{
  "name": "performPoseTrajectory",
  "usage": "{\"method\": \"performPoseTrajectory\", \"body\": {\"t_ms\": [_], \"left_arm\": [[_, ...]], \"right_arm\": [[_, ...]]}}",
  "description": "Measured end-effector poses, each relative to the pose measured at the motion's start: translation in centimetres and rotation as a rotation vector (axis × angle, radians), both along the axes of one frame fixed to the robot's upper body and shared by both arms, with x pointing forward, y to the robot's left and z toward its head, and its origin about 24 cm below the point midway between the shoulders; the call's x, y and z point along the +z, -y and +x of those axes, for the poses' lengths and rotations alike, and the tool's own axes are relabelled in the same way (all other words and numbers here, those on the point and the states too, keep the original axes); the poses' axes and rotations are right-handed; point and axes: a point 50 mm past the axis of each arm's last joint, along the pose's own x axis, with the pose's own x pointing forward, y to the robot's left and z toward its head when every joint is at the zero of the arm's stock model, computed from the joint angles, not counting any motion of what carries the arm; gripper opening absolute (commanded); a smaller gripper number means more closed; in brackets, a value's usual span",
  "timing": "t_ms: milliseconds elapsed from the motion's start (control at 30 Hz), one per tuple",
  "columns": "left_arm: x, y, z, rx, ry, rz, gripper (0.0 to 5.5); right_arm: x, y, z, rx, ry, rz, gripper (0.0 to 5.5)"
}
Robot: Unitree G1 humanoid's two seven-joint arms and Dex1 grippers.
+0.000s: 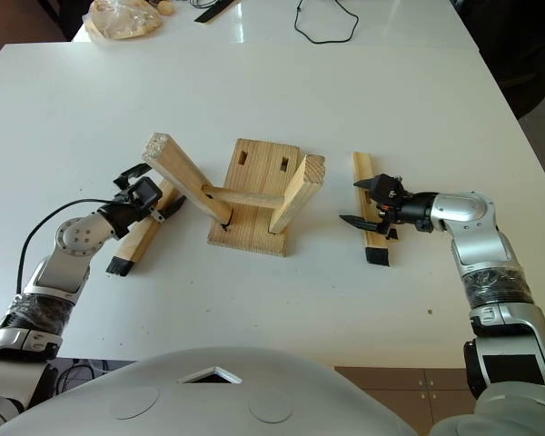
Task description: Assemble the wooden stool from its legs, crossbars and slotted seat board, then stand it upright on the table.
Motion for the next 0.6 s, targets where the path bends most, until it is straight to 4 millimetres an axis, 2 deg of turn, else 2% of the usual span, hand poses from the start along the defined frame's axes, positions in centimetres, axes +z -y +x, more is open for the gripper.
{"method": "performPoseTrajectory", "body": {"t_ms": [100, 233, 367, 433, 500, 600], "left_arm": [[0.2, -0.9, 0.3, 0.026, 0.003, 0.016, 4.6], [0.5, -0.9, 0.2, 0.049, -0.027, -0.028, 4.6], [2.0, 1.3, 0.4, 0.028, -0.036, -0.144, 4.6], [4.0, 2.7, 1.1, -0.009, 0.022, -0.211, 4.6], [6.0, 3.6, 1.6, -0.049, 0.089, -0.258, 4.6], [6.9, 4.7, 1.4, -0.096, 0.123, -0.313, 4.6]], "right_arm": [[0.9, -0.6, -0.3, 0.009, 0.033, 0.032, 4.24], [2.8, -2.4, -1.0, 0.07, 0.082, 0.084, 4.24], [4.0, -3.7, -2.6, 0.15, 0.044, 0.102, 4.24], [4.1, -4.3, -3.7, 0.223, -0.002, 0.085, 4.24], [3.6, -5.2, -5.1, 0.316, -0.078, 0.081, 4.24], [2.4, -6.1, -7.1, 0.402, -0.189, 0.088, 4.24]]}}
